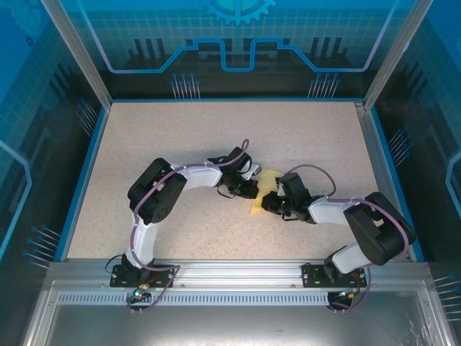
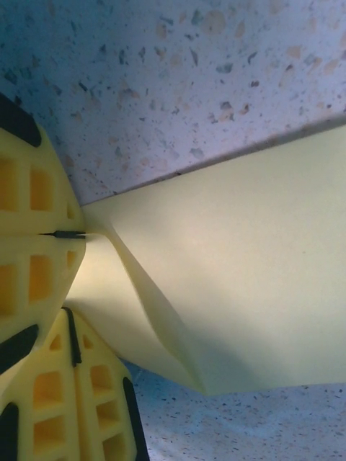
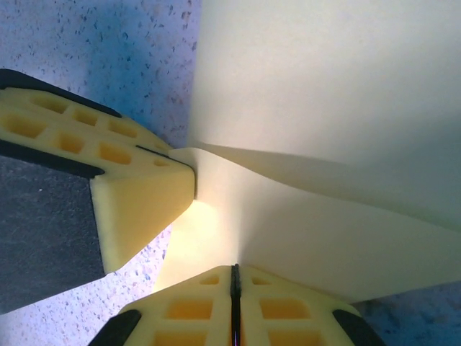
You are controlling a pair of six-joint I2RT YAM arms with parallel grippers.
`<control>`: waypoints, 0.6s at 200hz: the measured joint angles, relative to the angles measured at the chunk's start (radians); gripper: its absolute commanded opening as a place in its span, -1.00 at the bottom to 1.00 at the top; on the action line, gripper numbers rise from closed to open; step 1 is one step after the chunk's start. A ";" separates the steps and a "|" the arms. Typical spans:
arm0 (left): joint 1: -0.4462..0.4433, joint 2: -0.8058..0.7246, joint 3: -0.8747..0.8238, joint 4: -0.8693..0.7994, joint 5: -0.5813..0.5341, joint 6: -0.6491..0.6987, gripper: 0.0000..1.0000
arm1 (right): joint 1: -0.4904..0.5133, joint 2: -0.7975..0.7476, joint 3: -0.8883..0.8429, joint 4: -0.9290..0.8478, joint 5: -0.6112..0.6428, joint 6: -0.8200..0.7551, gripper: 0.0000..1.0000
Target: Fold a paper plane with a square sheet of paper (pick it up from the middle)
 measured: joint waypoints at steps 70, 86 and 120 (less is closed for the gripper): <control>0.000 0.004 0.006 -0.003 0.000 0.000 -0.91 | -0.014 -0.031 0.046 -0.156 0.069 -0.030 -0.80; 0.000 0.005 0.006 -0.004 0.002 0.000 -0.91 | -0.027 -0.042 0.047 -0.178 0.079 -0.032 -0.80; 0.001 0.005 0.006 -0.004 0.003 0.001 -0.90 | -0.063 -0.051 0.056 -0.206 0.091 -0.041 -0.79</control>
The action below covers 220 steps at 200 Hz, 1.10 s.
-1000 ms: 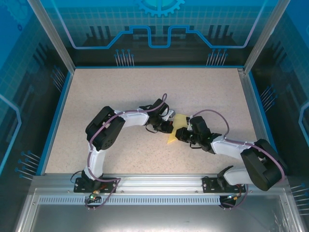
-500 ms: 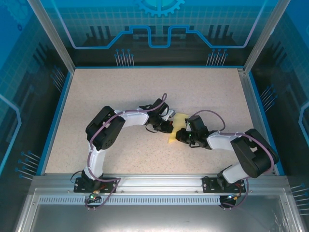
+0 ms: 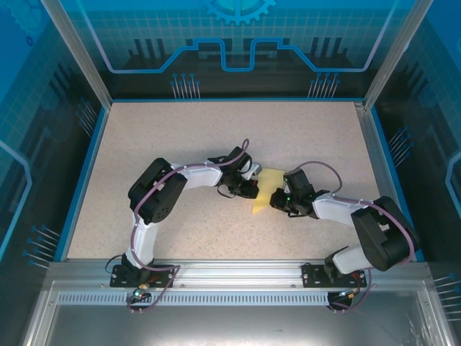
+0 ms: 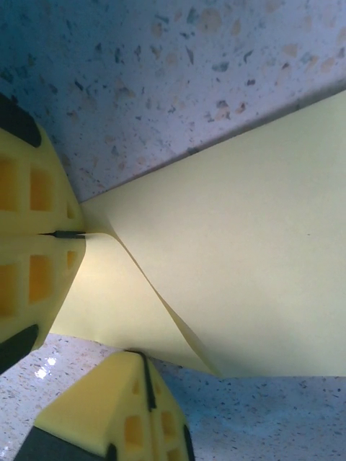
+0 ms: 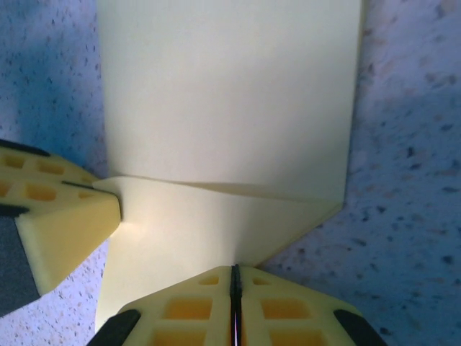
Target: Fold a paper plane with a square sheet of paper (pick it up from the middle)
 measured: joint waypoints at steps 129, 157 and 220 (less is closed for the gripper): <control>0.002 -0.004 0.000 0.000 0.011 0.003 -0.77 | -0.079 0.043 0.054 -0.014 -0.014 -0.064 -0.74; 0.002 -0.008 0.000 -0.003 0.010 0.004 -0.67 | -0.090 0.039 0.056 -0.052 -0.013 -0.076 -0.71; -0.007 -0.037 0.002 -0.047 -0.003 -0.005 -0.41 | -0.124 -0.019 0.055 -0.093 -0.028 -0.086 -0.51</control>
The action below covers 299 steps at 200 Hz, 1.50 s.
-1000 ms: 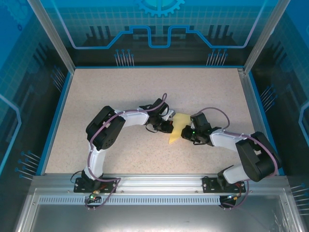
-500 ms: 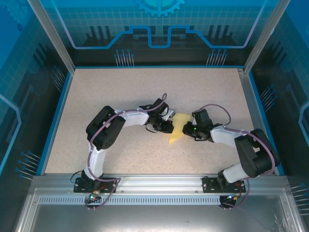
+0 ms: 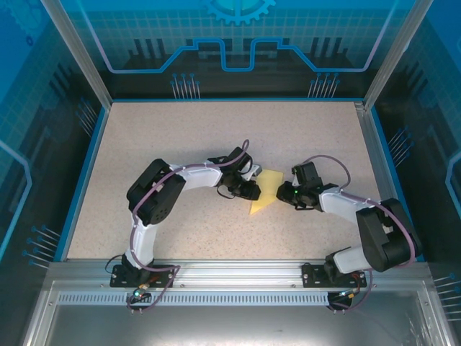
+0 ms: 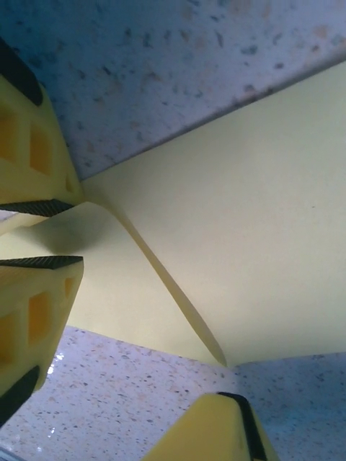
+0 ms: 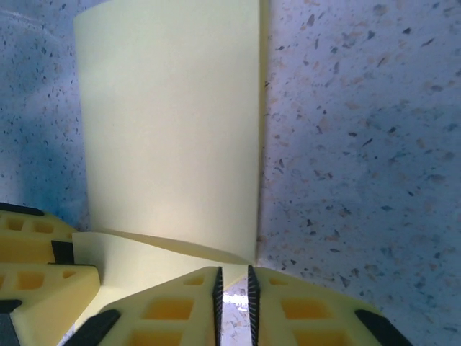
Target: Fold a paper plane with a square sheet of paper (pick it up from the middle)
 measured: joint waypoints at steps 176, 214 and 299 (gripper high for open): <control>-0.029 -0.102 0.024 -0.205 -0.172 0.060 -0.51 | -0.031 0.067 -0.011 0.116 -0.198 0.061 -0.21; -0.029 -0.073 0.024 -0.204 -0.172 0.061 -0.55 | -0.031 0.065 -0.024 0.117 -0.198 0.073 -0.17; -0.029 -0.160 0.022 -0.223 -0.203 0.054 -0.57 | -0.028 0.029 -0.034 0.096 -0.174 0.079 -0.11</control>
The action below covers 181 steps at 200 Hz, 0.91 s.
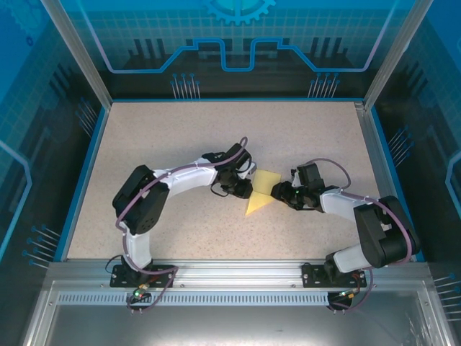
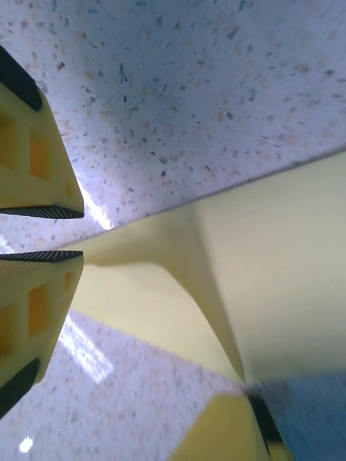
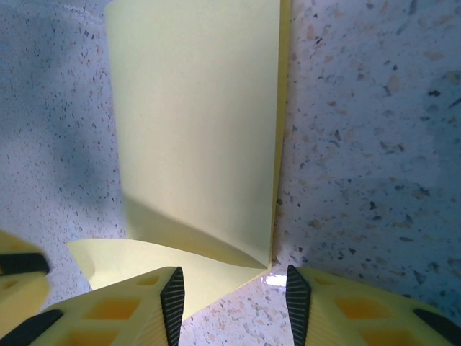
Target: Fold a paper plane with a square sheet of paper (pick it up from the middle)
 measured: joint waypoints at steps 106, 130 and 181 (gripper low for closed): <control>-0.011 0.091 0.000 0.043 0.100 -0.010 -0.79 | 0.009 0.000 -0.012 0.033 -0.024 0.025 -0.05; -0.011 0.107 0.000 0.043 0.099 -0.009 -0.84 | 0.011 0.004 -0.012 0.048 -0.029 0.028 -0.05; -0.011 0.117 0.000 0.055 0.098 -0.002 -0.93 | 0.013 0.018 -0.012 0.065 -0.043 0.043 -0.05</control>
